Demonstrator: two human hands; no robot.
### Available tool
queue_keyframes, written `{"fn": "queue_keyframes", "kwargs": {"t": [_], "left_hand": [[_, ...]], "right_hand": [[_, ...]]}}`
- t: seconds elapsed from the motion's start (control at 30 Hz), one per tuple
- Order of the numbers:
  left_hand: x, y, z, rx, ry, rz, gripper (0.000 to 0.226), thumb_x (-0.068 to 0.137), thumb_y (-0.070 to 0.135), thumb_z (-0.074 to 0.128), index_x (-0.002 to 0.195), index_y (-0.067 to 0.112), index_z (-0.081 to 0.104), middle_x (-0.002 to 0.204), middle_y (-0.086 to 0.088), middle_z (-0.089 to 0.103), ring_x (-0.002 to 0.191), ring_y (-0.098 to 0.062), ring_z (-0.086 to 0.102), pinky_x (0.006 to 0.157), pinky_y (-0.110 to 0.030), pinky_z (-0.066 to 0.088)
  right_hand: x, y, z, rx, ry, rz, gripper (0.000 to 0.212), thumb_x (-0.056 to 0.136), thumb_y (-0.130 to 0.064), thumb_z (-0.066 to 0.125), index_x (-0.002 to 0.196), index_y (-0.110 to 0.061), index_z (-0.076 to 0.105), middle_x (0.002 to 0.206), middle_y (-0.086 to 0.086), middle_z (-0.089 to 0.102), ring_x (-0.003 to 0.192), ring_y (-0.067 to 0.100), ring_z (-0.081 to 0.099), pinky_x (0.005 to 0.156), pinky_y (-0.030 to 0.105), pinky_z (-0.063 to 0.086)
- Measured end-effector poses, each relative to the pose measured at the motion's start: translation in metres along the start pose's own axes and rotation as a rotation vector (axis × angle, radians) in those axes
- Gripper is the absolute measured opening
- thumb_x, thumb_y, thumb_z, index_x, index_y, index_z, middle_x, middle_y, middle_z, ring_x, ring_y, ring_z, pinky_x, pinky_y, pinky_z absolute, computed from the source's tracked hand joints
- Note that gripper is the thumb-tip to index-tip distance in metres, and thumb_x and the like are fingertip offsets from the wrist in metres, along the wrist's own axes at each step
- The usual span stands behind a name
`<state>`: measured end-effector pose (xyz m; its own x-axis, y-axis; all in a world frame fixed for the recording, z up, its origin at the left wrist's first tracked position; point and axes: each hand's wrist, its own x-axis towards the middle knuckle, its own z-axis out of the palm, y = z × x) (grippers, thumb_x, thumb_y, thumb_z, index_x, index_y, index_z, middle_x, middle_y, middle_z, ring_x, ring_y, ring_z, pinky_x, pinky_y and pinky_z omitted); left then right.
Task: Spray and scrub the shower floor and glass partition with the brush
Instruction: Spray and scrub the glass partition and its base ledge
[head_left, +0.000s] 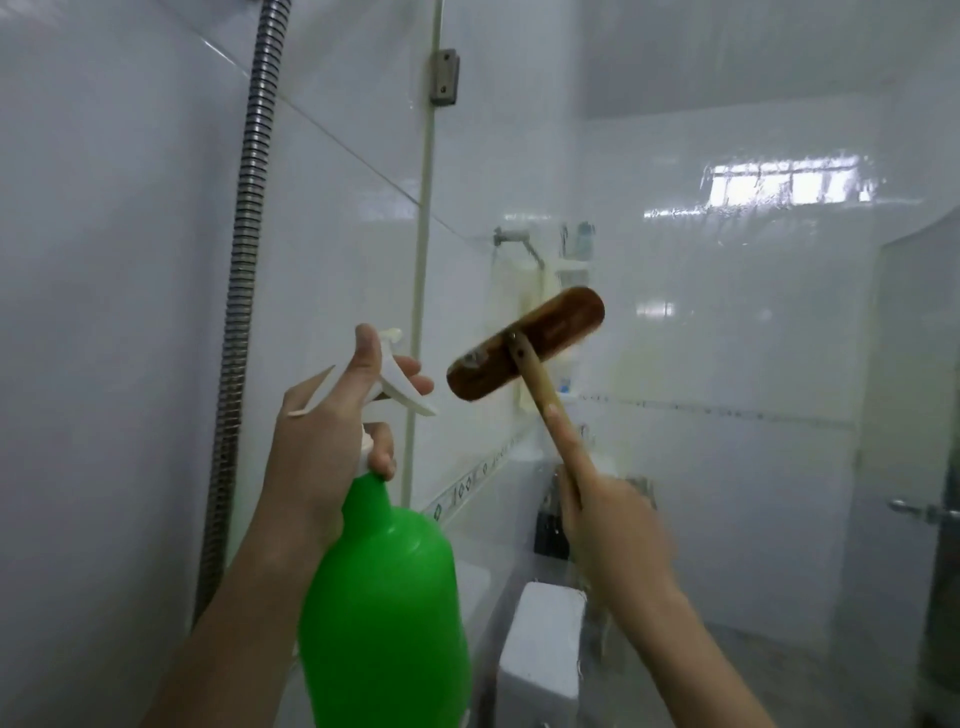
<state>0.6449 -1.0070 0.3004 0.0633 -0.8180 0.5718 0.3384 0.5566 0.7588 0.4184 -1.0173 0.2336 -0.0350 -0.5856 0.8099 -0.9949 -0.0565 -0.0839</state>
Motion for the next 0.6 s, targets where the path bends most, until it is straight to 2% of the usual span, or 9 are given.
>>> {"fn": "queue_keyframes", "kwargs": {"t": [0.07,0.13,0.17,0.27,0.37,0.43,0.53,0.6], "left_hand": [[-0.003,0.004,0.004,-0.006,-0.009,0.002,0.048,0.097,0.053,0.049,0.090,0.014,0.074,0.093,-0.005,0.079,0.033,-0.010,0.037,0.047,-0.025,0.034],[-0.005,0.006,0.010,-0.009,-0.014,0.006,0.046,0.099,0.051,0.049,0.091,0.014,0.074,0.091,-0.005,0.079,0.033,-0.010,0.038,0.042,-0.024,0.036],[-0.005,0.007,0.014,-0.011,-0.019,0.010,0.046,0.099,0.051,0.049,0.091,0.014,0.074,0.091,-0.006,0.079,0.033,-0.010,0.038,0.041,-0.023,0.037],[-0.007,0.005,0.024,-0.015,-0.053,0.010,0.045,0.100,0.051,0.048,0.095,0.014,0.074,0.093,-0.006,0.079,0.033,-0.010,0.038,0.041,-0.024,0.038],[-0.011,0.001,0.033,-0.017,-0.075,-0.006,0.047,0.098,0.052,0.050,0.102,0.011,0.074,0.094,-0.006,0.079,0.034,-0.011,0.038,0.040,-0.023,0.037],[-0.013,0.000,0.038,-0.014,-0.078,-0.011,0.050,0.098,0.052,0.051,0.101,0.008,0.074,0.094,-0.007,0.079,0.033,-0.011,0.038,0.039,-0.022,0.038],[-0.016,0.002,0.047,-0.037,-0.069,-0.001,0.049,0.098,0.052,0.051,0.099,0.009,0.074,0.092,-0.007,0.079,0.033,-0.011,0.038,0.039,-0.022,0.038],[-0.017,0.004,0.054,-0.052,-0.077,0.006,0.048,0.098,0.052,0.051,0.101,0.010,0.074,0.093,-0.008,0.079,0.033,-0.010,0.039,0.039,-0.022,0.038]], "right_hand": [[0.055,-0.008,-0.026,-0.007,0.087,0.023,0.064,0.104,-0.026,0.032,0.151,-0.043,-0.007,0.053,-0.003,0.043,0.040,0.010,0.043,0.039,0.022,0.038],[0.081,0.000,-0.046,0.009,0.140,0.057,0.061,0.103,-0.028,0.029,0.151,-0.044,-0.005,0.056,0.003,0.045,0.044,0.017,0.046,0.044,0.034,0.047],[0.075,0.007,-0.047,0.011,0.153,0.091,0.062,0.103,-0.028,0.031,0.150,-0.045,-0.005,0.056,0.004,0.047,0.045,0.018,0.047,0.045,0.036,0.049],[-0.017,0.016,-0.023,0.149,0.133,0.202,0.066,0.102,-0.025,0.040,0.151,-0.043,-0.001,0.049,-0.001,0.045,0.036,0.007,0.042,0.035,0.018,0.039],[-0.075,0.012,-0.020,0.181,0.054,0.273,0.070,0.101,-0.024,0.044,0.148,-0.044,-0.004,0.045,-0.006,0.041,0.033,0.006,0.039,0.033,0.020,0.042],[-0.031,0.019,-0.038,0.078,0.067,0.200,0.070,0.102,-0.024,0.041,0.148,-0.046,-0.007,0.052,-0.003,0.046,0.041,0.007,0.044,0.039,0.021,0.042],[0.051,0.027,-0.083,0.061,0.170,0.205,0.064,0.102,-0.024,0.035,0.151,-0.044,-0.001,0.066,0.005,0.056,0.055,0.018,0.053,0.053,0.034,0.050],[0.053,0.035,-0.089,0.094,0.221,0.247,0.063,0.103,-0.025,0.036,0.151,-0.045,0.001,0.066,0.006,0.057,0.055,0.021,0.056,0.056,0.040,0.055]]}}
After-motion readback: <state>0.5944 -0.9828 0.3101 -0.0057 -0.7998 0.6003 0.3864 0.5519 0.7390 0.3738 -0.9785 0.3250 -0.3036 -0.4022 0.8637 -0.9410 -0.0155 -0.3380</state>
